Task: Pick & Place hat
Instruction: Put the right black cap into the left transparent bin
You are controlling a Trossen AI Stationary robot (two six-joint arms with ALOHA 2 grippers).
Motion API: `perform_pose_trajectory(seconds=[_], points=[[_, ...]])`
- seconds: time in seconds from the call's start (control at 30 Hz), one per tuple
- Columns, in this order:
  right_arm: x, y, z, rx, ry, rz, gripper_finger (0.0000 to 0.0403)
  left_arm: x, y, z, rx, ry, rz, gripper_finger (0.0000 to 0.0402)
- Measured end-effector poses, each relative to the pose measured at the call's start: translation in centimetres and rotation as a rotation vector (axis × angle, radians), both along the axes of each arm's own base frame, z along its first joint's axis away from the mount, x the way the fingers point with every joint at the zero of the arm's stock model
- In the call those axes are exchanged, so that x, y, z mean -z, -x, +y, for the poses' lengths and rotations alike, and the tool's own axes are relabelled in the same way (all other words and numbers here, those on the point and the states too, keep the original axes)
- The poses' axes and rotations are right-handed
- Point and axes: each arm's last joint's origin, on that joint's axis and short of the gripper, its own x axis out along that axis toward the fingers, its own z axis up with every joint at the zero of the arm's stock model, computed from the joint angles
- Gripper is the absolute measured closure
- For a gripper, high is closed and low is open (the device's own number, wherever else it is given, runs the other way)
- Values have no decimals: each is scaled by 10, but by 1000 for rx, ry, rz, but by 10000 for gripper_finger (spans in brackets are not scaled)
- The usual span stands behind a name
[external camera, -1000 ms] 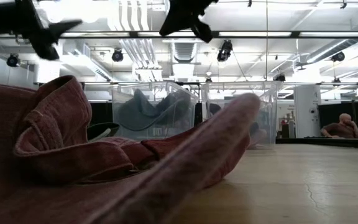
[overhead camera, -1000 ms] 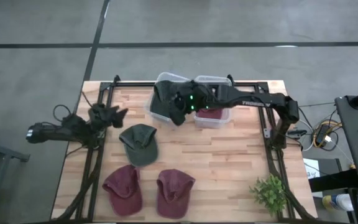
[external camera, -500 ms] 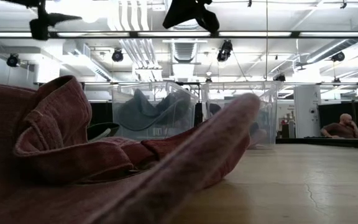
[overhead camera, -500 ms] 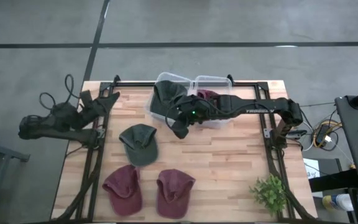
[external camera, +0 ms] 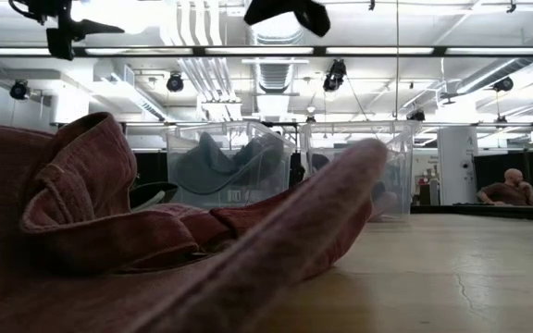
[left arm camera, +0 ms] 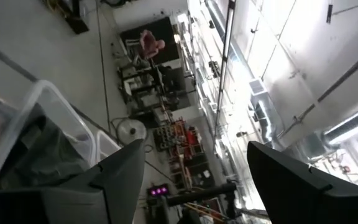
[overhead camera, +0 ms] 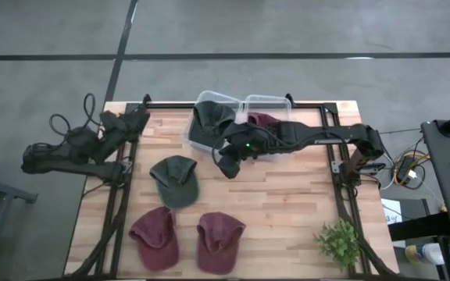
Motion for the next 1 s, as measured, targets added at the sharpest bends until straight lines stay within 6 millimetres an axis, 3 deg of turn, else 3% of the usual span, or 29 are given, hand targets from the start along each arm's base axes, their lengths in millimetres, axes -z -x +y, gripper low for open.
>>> perform_pose_trajectory(seconds=[0.23,0.4,0.53,0.7,0.8,1.0], points=[[-17,14,9,65,93,-47,394,0,-14,0,43,106,-108,126],[-17,15,11,55,108,-36,394,-9,-38,1,107,20,-145,126],[-17,18,17,46,121,-20,394,-13,-59,6,143,-23,-65,132],[-23,24,26,27,113,-41,394,-20,-82,17,184,-86,50,191],[-30,33,33,34,112,-67,394,-34,-90,29,236,-124,89,241],[-36,61,41,122,145,-109,394,-40,-103,67,373,-125,352,305]])
